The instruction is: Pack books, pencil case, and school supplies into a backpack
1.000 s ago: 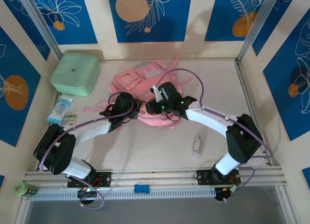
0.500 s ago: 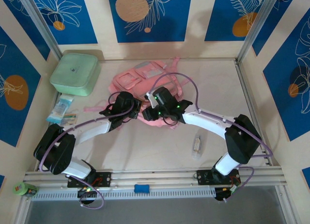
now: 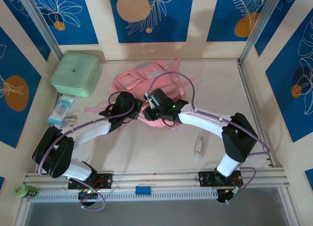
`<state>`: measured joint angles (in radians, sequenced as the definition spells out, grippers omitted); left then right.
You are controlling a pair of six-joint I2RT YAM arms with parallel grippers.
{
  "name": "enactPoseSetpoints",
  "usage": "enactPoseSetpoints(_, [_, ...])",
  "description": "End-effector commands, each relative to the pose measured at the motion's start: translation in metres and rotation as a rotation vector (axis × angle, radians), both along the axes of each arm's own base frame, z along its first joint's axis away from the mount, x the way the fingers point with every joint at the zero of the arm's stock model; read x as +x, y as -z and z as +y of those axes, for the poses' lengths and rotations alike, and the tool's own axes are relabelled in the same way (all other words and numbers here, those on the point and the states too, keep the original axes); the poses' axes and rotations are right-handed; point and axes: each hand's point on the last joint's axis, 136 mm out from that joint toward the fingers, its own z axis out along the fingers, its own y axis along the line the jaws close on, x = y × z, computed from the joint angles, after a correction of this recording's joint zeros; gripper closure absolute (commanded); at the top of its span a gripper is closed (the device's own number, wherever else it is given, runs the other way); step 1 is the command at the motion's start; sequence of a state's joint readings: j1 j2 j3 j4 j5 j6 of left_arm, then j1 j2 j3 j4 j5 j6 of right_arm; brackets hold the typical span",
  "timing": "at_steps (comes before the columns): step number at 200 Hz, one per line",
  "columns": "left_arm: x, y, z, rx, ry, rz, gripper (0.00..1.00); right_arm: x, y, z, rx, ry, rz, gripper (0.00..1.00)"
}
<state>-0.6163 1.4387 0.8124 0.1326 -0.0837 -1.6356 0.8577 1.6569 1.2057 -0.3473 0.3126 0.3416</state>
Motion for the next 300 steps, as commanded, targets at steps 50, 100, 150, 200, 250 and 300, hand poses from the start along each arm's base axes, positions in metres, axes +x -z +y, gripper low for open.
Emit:
enactPoseSetpoints(50, [0.01, -0.047, -0.001, -0.039, -0.002, -0.12, 1.0, 0.013, 0.0, -0.015, -0.096, 0.165, -0.022, 0.69])
enactPoseSetpoints(100, [0.011, -0.048, 0.0, -0.036, -0.003, -0.126, 1.0, 0.005, -0.005, -0.015, -0.068, 0.118, -0.005, 0.79])
enactPoseSetpoints(150, [0.011, -0.049, -0.002, -0.039, 0.001, -0.127, 1.0, 0.007, -0.001, -0.016, -0.099, 0.119, 0.011, 0.91])
enactPoseSetpoints(200, [0.01, -0.052, 0.002, -0.021, -0.004, -0.135, 1.0, 0.006, 0.002, -0.021, -0.047, 0.103, 0.047, 0.93])
enactPoseSetpoints(250, [0.012, -0.051, -0.002, -0.032, 0.005, -0.131, 1.0, 0.016, 0.009, -0.005, -0.073, 0.066, 0.04, 0.83])
enactPoseSetpoints(300, [0.012, -0.051, 0.0, -0.015, 0.007, -0.136, 1.0, 0.019, 0.007, -0.014, -0.111, 0.089, 0.006, 0.95])
